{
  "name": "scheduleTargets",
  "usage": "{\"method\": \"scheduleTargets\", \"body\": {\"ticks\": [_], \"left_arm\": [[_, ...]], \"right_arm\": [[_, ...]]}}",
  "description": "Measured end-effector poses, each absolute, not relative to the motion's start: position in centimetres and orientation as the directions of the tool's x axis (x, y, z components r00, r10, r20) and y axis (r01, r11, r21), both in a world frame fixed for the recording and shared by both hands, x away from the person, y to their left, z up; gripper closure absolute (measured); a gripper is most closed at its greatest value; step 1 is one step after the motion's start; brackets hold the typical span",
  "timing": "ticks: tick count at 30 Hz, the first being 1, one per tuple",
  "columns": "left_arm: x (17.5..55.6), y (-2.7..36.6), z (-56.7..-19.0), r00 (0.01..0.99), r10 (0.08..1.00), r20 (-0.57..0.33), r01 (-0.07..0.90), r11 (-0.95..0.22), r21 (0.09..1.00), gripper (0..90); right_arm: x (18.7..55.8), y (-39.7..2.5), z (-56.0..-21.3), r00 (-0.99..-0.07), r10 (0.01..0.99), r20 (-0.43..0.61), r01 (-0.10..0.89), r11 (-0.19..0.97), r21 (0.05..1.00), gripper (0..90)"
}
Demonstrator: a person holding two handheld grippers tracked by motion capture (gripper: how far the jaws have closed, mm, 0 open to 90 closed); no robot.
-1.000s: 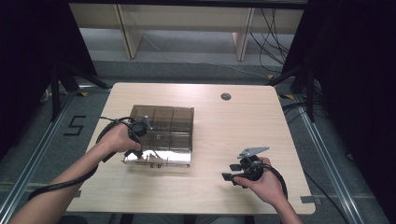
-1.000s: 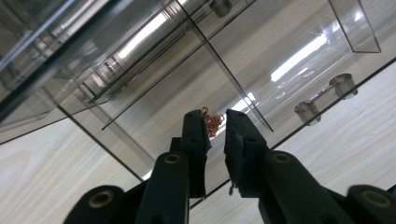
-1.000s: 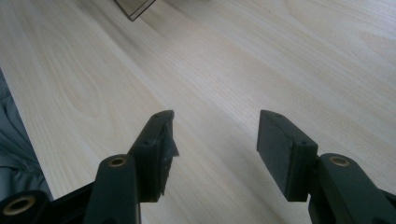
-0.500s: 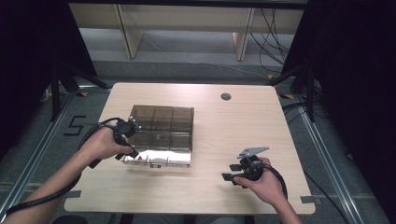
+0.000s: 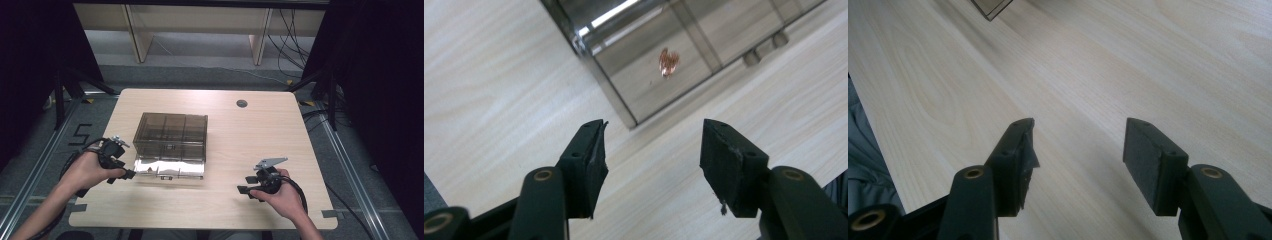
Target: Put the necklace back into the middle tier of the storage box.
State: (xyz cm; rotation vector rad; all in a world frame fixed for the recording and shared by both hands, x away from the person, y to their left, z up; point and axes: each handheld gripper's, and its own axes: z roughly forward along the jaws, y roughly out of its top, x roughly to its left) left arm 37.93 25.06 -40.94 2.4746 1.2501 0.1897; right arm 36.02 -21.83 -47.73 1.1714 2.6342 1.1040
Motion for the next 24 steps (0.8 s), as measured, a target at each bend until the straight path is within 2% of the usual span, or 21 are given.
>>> {"method": "scheduleTargets", "body": {"ticks": [6,12,18,24], "left_arm": [[36.1,26.3,-42.6,0.567,0.823,-0.046,0.761,-0.501,0.413,38.0],[34.7,27.0,-44.9,0.538,0.836,-0.103,0.775,-0.443,0.451,33.5],[34.1,26.8,-46.8,0.508,0.851,-0.136,0.776,-0.383,0.502,32.3],[33.5,26.6,-47.7,0.501,0.856,-0.131,0.753,-0.357,0.553,30.6]], "right_arm": [[36.0,-21.8,-47.8,-0.707,0.669,0.230,0.627,0.442,0.642,46.5],[36.0,-21.8,-47.9,-0.709,0.666,0.231,0.625,0.442,0.643,46.5],[36.0,-21.8,-47.8,-0.708,0.669,0.227,0.625,0.444,0.642,46.5],[36.0,-21.8,-47.8,-0.712,0.666,0.223,0.621,0.448,0.643,46.5]]}}
